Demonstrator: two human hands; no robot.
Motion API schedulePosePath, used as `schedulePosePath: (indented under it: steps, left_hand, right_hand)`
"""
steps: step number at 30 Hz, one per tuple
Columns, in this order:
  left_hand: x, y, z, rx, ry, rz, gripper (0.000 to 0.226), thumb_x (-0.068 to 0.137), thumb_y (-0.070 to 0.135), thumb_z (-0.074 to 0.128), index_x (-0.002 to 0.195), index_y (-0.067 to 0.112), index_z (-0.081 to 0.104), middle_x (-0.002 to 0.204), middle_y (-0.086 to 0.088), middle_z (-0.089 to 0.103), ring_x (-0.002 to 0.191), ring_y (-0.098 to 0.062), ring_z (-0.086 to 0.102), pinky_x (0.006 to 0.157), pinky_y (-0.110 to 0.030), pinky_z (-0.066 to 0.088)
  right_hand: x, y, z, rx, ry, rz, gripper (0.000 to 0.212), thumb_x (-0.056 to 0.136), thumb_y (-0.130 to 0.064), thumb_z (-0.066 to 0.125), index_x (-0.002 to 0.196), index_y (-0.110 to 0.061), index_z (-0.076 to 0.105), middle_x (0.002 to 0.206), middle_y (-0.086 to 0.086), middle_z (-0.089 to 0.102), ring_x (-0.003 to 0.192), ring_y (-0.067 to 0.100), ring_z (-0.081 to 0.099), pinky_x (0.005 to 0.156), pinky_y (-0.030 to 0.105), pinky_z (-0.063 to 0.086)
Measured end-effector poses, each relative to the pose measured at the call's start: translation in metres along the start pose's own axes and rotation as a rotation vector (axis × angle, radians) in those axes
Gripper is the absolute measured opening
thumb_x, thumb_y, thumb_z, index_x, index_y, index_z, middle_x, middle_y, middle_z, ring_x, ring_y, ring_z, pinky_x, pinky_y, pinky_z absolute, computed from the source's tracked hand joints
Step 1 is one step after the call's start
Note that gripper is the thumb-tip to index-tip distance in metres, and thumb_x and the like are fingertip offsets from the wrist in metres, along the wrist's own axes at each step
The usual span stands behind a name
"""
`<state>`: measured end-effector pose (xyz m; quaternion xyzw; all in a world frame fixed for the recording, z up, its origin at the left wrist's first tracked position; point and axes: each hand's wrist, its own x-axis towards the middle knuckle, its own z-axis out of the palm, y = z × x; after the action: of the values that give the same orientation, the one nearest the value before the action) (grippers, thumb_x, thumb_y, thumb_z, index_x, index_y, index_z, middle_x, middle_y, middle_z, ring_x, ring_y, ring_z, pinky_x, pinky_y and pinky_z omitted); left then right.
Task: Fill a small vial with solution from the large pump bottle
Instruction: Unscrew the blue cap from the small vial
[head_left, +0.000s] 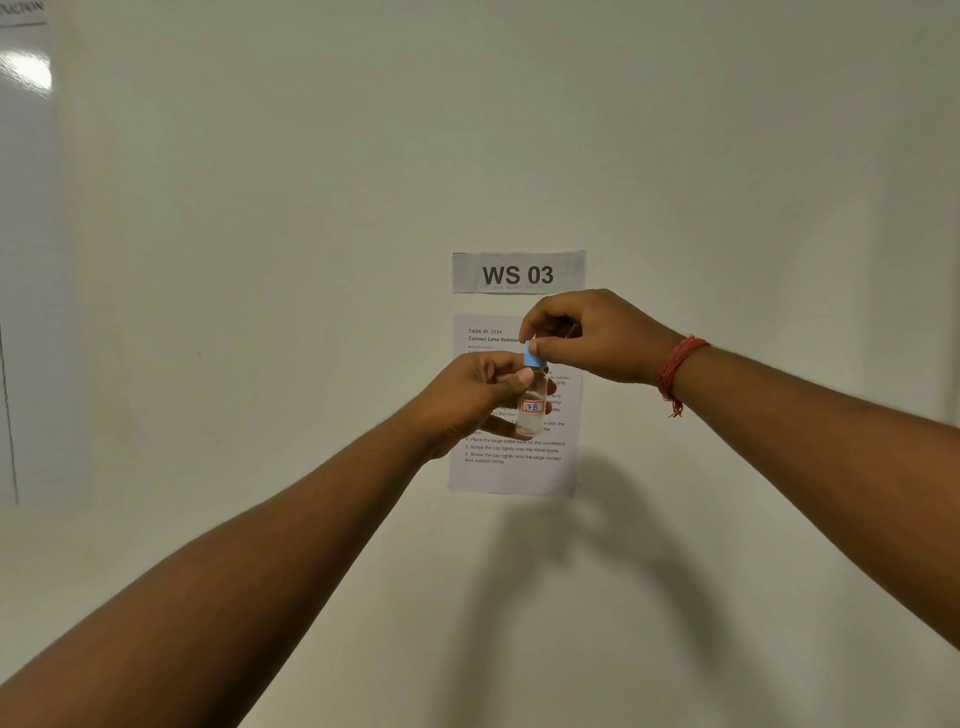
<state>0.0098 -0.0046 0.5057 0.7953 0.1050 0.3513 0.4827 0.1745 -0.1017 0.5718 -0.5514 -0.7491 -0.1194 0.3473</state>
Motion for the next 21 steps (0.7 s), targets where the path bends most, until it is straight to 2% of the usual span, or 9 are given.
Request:
schedulePosePath:
  steps: [5,9,15,18,21]
  left_hand:
    - [0.0014,-0.0017,0.0004,-0.017,-0.004,-0.007,0.026,0.105,0.021,0.054,0.123,0.009,0.068,0.116,-0.01,0.075,0.105,-0.026,0.074,0.077,-0.042,0.063]
    - [0.0022,-0.0031,0.0003,-0.021,-0.005,-0.001,0.022,0.104,0.022,0.055,0.12,0.014,0.069,0.116,-0.01,0.075,0.105,-0.026,0.074,0.08,-0.044,0.063]
    - [0.0027,-0.0043,0.0005,-0.018,0.003,0.001,0.027,0.104,0.021,0.054,0.127,0.01,0.065,0.115,-0.01,0.075,0.105,-0.027,0.074,0.082,-0.047,0.063]
    - [0.0021,-0.005,0.0009,-0.022,0.006,0.002,0.028,0.104,0.021,0.054,0.128,0.01,0.065,0.113,-0.008,0.076,0.104,-0.025,0.074,0.077,-0.042,0.063]
    - [0.0025,-0.0066,0.0013,-0.016,0.012,0.0,0.026,0.104,0.02,0.054,0.126,0.011,0.066,0.112,-0.007,0.076,0.104,-0.024,0.074,0.078,-0.043,0.064]
  right_hand:
    - [0.0,0.0017,0.0019,0.018,0.015,0.006,0.017,0.085,-0.017,0.062,0.095,-0.029,0.07,0.083,-0.013,0.068,0.076,-0.008,0.06,0.063,0.003,0.043]
    - [-0.0003,0.0033,0.0042,0.014,0.035,0.003,0.017,0.086,-0.017,0.061,0.095,-0.028,0.07,0.085,-0.01,0.068,0.076,-0.002,0.06,0.064,0.007,0.046]
    - [-0.0016,0.0051,0.0048,0.013,0.07,0.002,0.016,0.086,-0.016,0.061,0.097,-0.025,0.07,0.085,-0.007,0.067,0.073,0.003,0.059,0.066,0.012,0.046]
    - [-0.0039,0.0068,0.0055,0.025,0.103,0.006,0.015,0.085,-0.016,0.061,0.096,-0.024,0.069,0.086,-0.002,0.069,0.077,0.014,0.061,0.069,0.024,0.051]
    - [-0.0065,0.0095,0.0063,0.063,0.12,0.018,0.015,0.085,-0.017,0.06,0.093,-0.026,0.068,0.084,-0.004,0.069,0.08,0.014,0.062,0.071,0.026,0.052]
